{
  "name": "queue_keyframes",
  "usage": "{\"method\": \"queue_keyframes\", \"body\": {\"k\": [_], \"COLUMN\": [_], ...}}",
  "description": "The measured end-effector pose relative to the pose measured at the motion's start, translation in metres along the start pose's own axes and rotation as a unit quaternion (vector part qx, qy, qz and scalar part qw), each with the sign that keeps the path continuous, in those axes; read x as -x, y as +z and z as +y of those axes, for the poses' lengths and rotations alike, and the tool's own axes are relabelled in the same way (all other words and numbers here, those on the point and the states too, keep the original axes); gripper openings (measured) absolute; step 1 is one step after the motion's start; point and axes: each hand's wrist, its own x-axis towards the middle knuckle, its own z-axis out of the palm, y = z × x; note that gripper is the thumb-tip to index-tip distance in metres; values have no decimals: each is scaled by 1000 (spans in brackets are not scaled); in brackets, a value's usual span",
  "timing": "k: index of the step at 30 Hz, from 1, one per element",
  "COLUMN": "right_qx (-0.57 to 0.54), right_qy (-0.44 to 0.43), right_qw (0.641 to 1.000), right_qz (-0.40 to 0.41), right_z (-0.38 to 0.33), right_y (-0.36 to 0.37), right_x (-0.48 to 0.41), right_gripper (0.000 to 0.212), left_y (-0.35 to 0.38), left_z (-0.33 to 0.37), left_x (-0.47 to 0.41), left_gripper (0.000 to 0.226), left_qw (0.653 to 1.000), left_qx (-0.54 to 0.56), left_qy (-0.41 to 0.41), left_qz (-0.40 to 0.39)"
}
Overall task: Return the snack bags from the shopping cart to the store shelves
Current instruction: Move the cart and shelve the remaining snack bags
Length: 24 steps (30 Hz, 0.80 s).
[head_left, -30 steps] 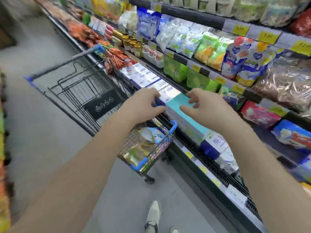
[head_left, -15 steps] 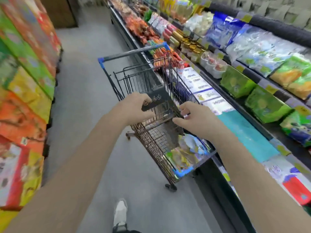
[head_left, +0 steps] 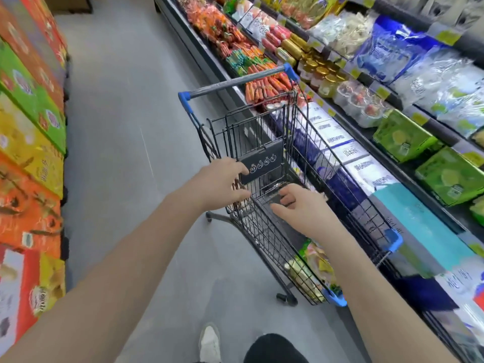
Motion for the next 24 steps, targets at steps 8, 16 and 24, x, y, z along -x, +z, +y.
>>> {"method": "queue_keyframes", "body": {"k": [8,16,24], "right_qx": [14,10,30], "right_qy": [45,105,216], "right_qw": [999,993,972], "right_qz": [-11,-62,-92], "right_z": [3,39,83], "right_y": [29,50,64], "right_x": [-58,-111,-123], "right_gripper": [43,54,51], "left_y": [24,49,91], "left_z": [-37,-63,-79], "left_x": [-64,-145,-205], "left_gripper": [59,59,57], "left_qw": [998,987,962], "left_qx": [-26,-85,-163], "left_qy": [28,38,80], "left_qz": [-53,-135,-202]}}
